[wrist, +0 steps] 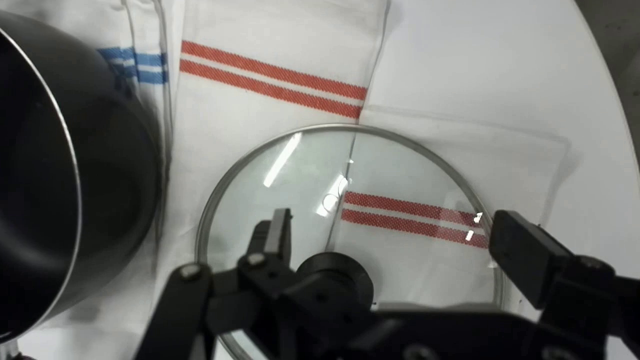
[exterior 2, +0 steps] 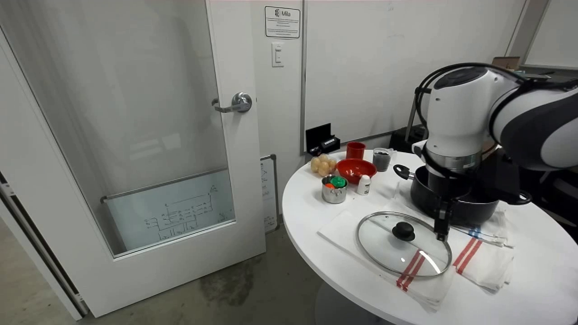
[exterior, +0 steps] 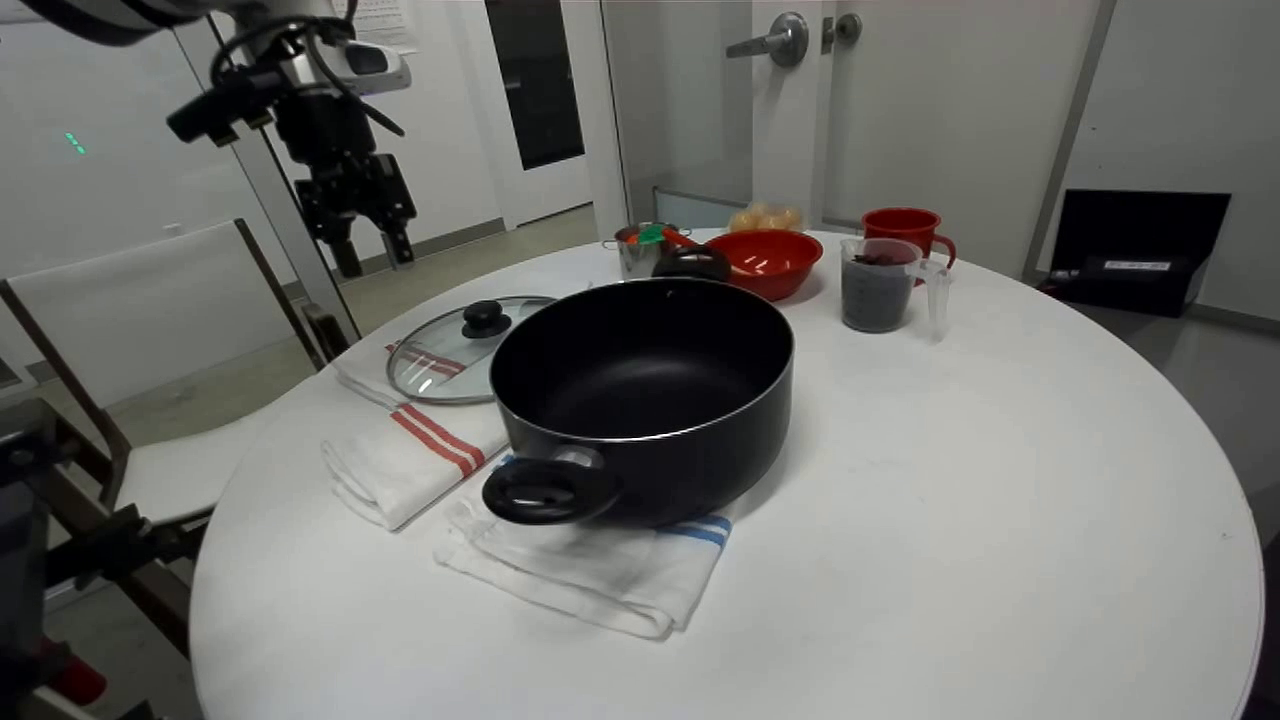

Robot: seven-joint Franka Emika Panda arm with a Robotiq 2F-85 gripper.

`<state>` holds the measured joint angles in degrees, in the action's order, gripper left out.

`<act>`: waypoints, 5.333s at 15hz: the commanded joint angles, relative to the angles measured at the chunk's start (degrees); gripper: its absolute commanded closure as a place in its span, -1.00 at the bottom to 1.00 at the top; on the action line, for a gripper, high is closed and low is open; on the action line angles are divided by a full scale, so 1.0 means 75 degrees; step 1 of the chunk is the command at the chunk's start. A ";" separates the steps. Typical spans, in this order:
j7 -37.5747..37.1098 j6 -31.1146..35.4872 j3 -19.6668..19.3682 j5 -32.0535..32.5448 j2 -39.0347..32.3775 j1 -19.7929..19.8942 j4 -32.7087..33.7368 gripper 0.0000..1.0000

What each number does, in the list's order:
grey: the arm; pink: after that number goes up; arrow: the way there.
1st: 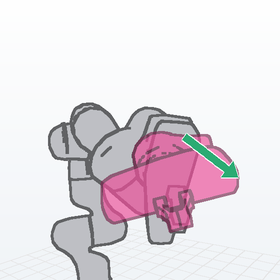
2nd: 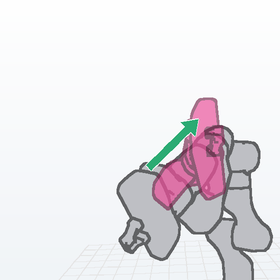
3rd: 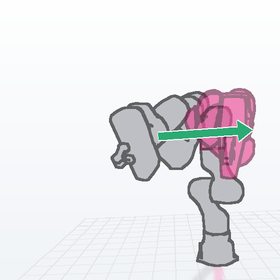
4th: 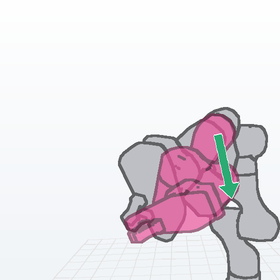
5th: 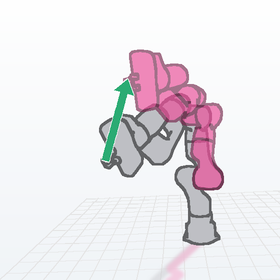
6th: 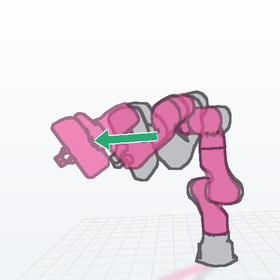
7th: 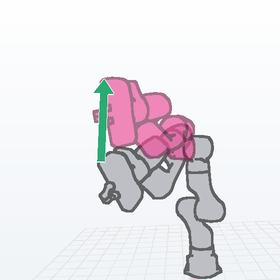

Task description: Place the lid on the pot

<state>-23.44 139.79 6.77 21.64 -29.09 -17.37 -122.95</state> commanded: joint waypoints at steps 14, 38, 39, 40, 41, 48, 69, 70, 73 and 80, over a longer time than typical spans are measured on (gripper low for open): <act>0.0718 0.0547 -0.0638 -0.1257 -0.2357 -0.0007 0.2593 -1.00; 0.0833 0.0475 -0.0648 -0.1964 -0.2606 0.0264 0.2818 0.50; 0.0855 0.0477 -0.0644 -0.1992 -0.2591 0.0270 0.2807 0.50; 0.0848 0.0462 -0.0649 -0.2011 -0.2567 0.0268 0.2798 0.50; 0.0843 0.0441 -0.0649 -0.2026 -0.2545 0.0269 0.2791 0.50; 0.0807 0.0078 -0.0605 -0.2180 -0.2022 0.0271 0.2588 0.50; 0.0690 -0.0685 -0.0513 -0.2082 0.0250 0.0327 0.1486 0.50; 0.0677 -0.0682 -0.0526 -0.2089 0.0308 0.0358 0.1451 0.50; 0.0618 -0.0593 -0.0628 -0.2061 0.0479 0.0495 0.1334 0.50; 0.0622 -0.0477 -0.0923 -0.2065 0.0734 0.0999 0.1215 0.50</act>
<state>-18.99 135.86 0.62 6.99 -26.52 -11.05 -112.14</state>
